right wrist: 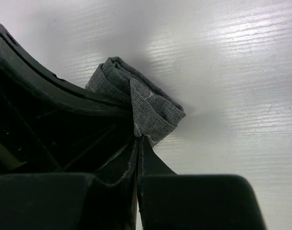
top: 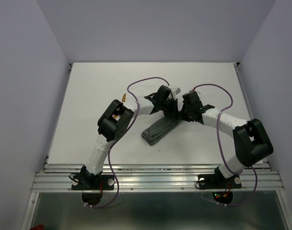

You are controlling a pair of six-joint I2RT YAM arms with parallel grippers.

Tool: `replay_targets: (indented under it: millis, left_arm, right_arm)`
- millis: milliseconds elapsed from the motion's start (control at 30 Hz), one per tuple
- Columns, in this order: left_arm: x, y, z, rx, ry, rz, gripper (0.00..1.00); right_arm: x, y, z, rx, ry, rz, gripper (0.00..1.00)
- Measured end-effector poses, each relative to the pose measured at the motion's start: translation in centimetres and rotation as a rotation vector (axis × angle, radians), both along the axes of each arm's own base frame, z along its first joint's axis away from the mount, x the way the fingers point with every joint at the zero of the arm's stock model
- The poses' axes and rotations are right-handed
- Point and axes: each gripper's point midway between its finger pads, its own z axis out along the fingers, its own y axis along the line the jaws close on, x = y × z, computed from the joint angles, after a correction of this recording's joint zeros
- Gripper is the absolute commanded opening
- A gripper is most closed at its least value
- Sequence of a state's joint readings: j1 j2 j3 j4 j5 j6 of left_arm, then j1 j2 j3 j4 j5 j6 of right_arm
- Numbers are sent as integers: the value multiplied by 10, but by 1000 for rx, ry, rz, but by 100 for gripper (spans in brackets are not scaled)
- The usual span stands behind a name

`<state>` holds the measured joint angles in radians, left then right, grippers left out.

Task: Fold the napkin into a case and place the utensils inside
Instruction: Stuff the top corner of the smaller-rectangle-folded napkin into the folded napkin.

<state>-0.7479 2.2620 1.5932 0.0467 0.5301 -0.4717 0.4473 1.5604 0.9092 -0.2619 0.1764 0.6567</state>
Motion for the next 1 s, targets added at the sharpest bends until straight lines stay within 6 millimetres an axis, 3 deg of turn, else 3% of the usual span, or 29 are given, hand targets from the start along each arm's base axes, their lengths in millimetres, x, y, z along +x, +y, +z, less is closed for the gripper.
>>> replay_targets:
  millis: [300,600,800,1000]
  left_arm:
    - [-1,-2,1,-5,-5,-5,0]
    - [-3,2,0,-50,20,-4,0]
    - [-4,24,2,-107,91,19,0]
    - [-8,30,7,-110,108,17,0]
  right_arm:
    - [2,7,14,30,-26,36,1]
    - [2,9,-13,16,31,47,1]
    - [3,12,-17,24,28,56,1]
    - [3,13,-18,28,23,58,1]
